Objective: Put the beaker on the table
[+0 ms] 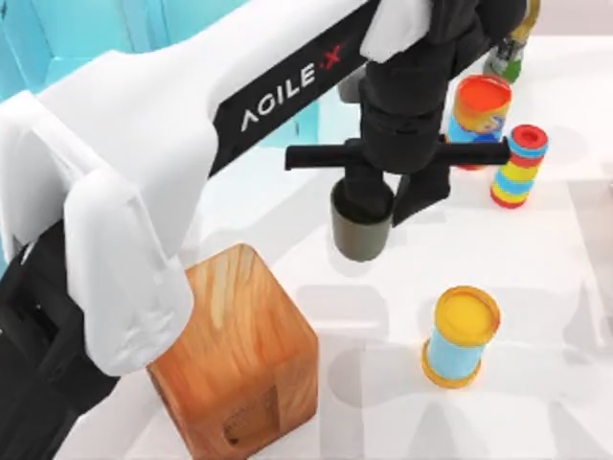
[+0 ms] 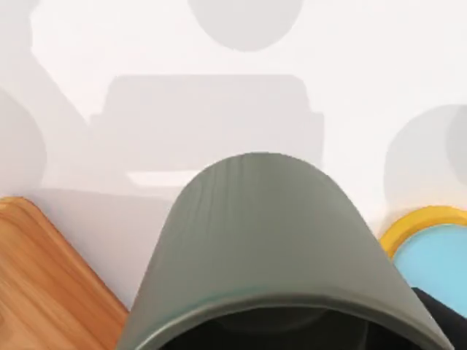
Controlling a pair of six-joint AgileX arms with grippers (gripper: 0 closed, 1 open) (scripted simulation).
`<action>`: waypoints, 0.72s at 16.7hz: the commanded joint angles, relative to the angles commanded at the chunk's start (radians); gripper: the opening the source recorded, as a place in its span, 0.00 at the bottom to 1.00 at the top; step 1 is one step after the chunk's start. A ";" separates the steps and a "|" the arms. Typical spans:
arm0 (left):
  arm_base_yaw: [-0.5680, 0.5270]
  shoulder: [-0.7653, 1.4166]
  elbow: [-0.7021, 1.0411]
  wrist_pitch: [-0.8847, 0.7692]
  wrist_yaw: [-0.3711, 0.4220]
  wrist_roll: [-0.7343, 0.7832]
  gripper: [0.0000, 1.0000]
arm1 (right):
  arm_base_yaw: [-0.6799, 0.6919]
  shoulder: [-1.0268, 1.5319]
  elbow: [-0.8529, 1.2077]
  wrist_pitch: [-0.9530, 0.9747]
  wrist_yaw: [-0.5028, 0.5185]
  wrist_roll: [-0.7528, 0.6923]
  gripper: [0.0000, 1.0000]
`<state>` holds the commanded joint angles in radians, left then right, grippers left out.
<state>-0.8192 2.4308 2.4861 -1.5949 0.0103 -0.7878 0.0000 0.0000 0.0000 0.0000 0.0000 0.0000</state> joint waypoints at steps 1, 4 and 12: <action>0.001 -0.010 -0.034 0.030 0.000 0.001 0.00 | 0.000 0.000 0.000 0.000 0.000 0.000 1.00; 0.004 -0.035 -0.186 0.129 0.000 0.004 0.00 | 0.000 0.000 0.000 0.000 0.000 0.000 1.00; 0.009 -0.082 -0.399 0.296 -0.001 0.009 0.00 | 0.000 0.000 0.000 0.000 0.000 0.000 1.00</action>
<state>-0.8102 2.3488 2.0871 -1.2993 0.0089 -0.7788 0.0000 0.0000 0.0000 0.0000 0.0000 0.0000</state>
